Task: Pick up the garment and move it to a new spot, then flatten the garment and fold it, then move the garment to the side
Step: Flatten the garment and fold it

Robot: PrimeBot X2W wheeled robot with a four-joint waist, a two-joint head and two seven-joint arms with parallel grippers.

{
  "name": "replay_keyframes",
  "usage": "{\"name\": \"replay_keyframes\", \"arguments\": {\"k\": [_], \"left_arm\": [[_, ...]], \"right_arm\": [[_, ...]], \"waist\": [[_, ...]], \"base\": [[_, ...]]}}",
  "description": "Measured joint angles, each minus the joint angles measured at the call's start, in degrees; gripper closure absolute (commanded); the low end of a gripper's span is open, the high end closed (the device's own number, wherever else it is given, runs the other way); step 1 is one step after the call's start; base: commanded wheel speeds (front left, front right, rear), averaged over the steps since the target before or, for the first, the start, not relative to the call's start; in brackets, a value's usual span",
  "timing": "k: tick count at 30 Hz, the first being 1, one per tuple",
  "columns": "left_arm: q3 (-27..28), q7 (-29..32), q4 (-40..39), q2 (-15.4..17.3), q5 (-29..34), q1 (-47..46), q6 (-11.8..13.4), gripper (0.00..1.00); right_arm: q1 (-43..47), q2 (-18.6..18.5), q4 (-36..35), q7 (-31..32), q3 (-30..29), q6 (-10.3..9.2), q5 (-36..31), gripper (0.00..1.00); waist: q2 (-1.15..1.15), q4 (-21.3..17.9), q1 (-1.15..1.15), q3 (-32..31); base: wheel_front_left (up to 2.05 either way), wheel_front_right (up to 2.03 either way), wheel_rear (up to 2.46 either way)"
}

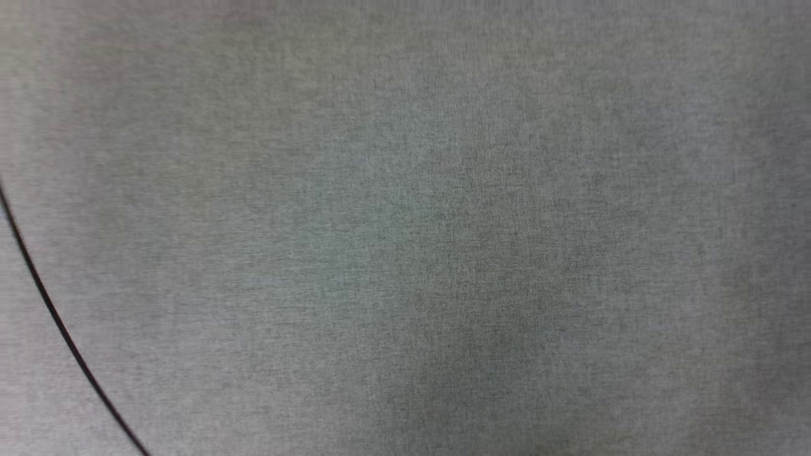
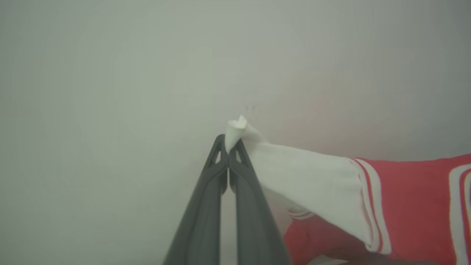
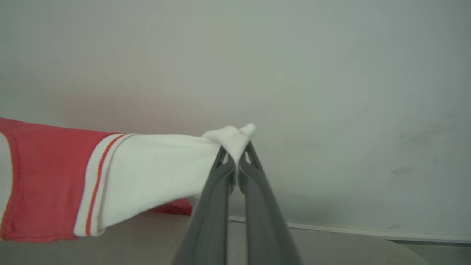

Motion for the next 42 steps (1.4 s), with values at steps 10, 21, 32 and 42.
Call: {"name": "replay_keyframes", "arguments": {"k": [10,21,32,42], "left_arm": [[-2.68,-3.11,-4.31,-1.47,-2.27,27.87,1.13,1.00],[-3.87,2.05,-15.82,1.54,-5.14,54.25,4.49,1.00],[-5.27,12.11,-29.43,7.25,-8.66,76.25,7.76,1.00],[-5.95,15.48,-35.76,8.50,-12.00,90.58,11.07,1.00]], "right_arm": [[23.63,-3.70,0.93,3.88,3.33,0.00,6.21,1.00],[46.04,-7.81,-7.81,10.84,2.56,0.03,14.33,1.00],[67.42,-9.46,-22.37,21.32,-4.19,0.03,18.64,1.00],[83.50,-4.15,-31.43,30.28,-11.50,0.02,18.26,1.00]], "waist": [[0.00,0.92,-0.01,-9.82],[0.00,1.99,-0.03,-20.26],[0.00,2.87,-0.03,-27.63],[0.00,2.29,-0.02,-30.26]], "base": [[0.00,0.00,0.00],[0.00,0.00,0.00],[0.00,0.00,0.00],[0.00,0.00,0.00]]}}
